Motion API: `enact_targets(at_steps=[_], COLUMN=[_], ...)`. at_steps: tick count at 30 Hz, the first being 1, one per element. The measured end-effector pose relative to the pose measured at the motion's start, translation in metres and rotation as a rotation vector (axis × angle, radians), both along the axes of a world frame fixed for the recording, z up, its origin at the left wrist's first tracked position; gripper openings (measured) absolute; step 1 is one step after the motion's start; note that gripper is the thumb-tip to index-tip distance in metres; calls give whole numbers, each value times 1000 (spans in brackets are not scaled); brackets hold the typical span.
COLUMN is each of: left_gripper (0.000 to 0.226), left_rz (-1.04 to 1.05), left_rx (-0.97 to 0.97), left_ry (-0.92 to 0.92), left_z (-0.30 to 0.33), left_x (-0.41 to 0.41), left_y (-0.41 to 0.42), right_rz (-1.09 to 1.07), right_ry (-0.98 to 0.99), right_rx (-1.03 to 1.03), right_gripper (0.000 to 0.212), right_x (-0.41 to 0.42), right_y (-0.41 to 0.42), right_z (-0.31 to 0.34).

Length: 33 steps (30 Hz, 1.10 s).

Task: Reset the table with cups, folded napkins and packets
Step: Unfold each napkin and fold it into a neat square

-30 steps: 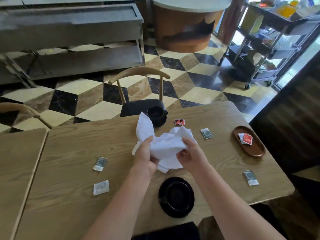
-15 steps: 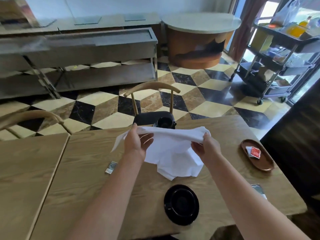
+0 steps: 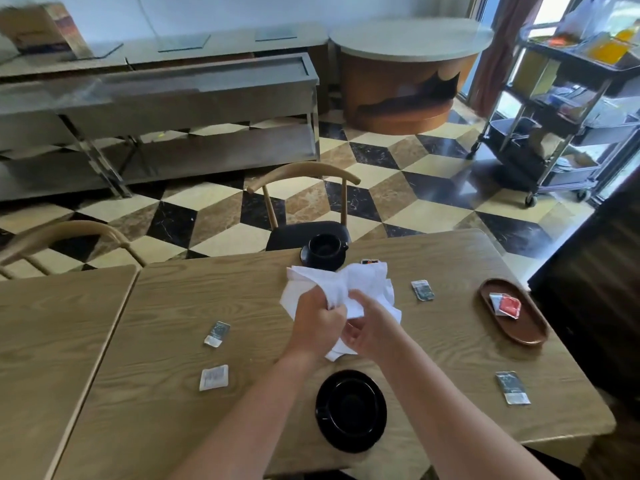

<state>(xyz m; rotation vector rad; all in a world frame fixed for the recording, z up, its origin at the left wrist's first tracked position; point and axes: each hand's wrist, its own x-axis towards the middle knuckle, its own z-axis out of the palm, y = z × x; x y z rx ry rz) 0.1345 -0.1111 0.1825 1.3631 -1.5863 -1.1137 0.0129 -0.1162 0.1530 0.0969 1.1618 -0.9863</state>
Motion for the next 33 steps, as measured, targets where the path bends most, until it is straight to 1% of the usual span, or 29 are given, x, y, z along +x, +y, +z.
enact_targets(at_steps=[2,3,4,6,7,9,11,12,14,16,19,21,23,25,27,31,33], left_gripper=[49,44,38,19,13,27,42,46,41,31,18,19,20,24,26,26,21], left_rz=[-64,-79,-86,-61,-34,63,188,254,364,444,536,587,618,645,679,651,646], left_rx=[-16,-2,26,91,134,265,366,381,376,359,307,267,197,115,87,90,108], left_ry=[0,12,31,100,174,355,504,529,514,493,507,585,726,833,883,903,927], left_z=[1,1,3,11,15,18,21,19,17,20,31,44,57,68,77,85,84], left_x=[-10,-14,-18,-20,-19,-14,-5,2,18,42,91,127,158,188,212,274,307], left_y=[6,7,9,10,9,5,-1,-4,-10,-15,-23,-24,-22,-18,-14,-7,-8], right_rz=[7,-4,-30,-141,-208,-302,-300,-284,-267,-233,-180,-96,-26,10,28,23,0], right_ry=[60,68,59,-18,-73,-154,-188,-196,-202,-144,-35,25,61,75,83,128,189], right_rx=[22,20,10,-31,-55,-113,-180,-207,-221,-242,-382,-488,-561,-593,-623,-697,-698], right_gripper=[36,27,23,19,15,14,11,10,15,24,26,30,36,32,28,41,41], right_x=[-6,-9,-14,-25,-30,-41,-48,-51,-52,-46,-28,-10,11,39,64,117,137], right_y=[0,1,1,1,0,-3,-8,-11,-19,-25,-29,-26,-21,-15,-8,9,20], right_z=[-5,-5,-4,-2,1,6,11,13,21,32,54,67,80,92,102,112,109])
